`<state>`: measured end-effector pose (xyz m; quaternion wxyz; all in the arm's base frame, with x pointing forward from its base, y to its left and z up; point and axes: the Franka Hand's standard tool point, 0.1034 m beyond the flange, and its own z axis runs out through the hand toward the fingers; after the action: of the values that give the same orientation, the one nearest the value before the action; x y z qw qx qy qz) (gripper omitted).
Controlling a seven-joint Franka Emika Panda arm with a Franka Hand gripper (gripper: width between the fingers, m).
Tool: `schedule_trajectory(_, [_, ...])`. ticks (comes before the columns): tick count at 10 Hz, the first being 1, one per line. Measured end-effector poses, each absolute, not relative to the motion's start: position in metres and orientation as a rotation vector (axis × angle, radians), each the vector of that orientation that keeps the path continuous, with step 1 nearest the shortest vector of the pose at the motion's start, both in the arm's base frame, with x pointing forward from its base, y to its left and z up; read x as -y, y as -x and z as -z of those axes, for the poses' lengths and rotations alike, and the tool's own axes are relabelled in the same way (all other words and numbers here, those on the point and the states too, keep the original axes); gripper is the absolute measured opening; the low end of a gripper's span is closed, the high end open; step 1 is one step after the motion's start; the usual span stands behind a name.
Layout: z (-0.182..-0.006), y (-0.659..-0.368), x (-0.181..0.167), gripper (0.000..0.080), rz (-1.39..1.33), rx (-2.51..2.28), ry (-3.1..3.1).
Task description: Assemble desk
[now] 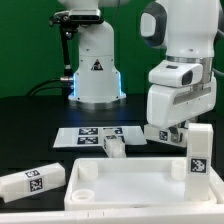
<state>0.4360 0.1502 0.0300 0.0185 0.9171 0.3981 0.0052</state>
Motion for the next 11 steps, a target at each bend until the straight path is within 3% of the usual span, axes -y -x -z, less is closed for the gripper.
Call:
schedule_trajectory(2, [-0.032, -0.442, -0.155, 0.0284, -0.048, -1.649, -2.619])
schedule_trajectory(6, [-0.030, -0.443, -0.150, 0.0284, -0.042, -1.951, -2.368])
schedule_trajectory(9, [-0.029, -0.433, -0.173, 0.0284, -0.027, -2.332, -1.934])
schedule_trajectory(11, [-0.029, -0.435, -0.167, 0.0284, -0.012, -2.416, -1.817])
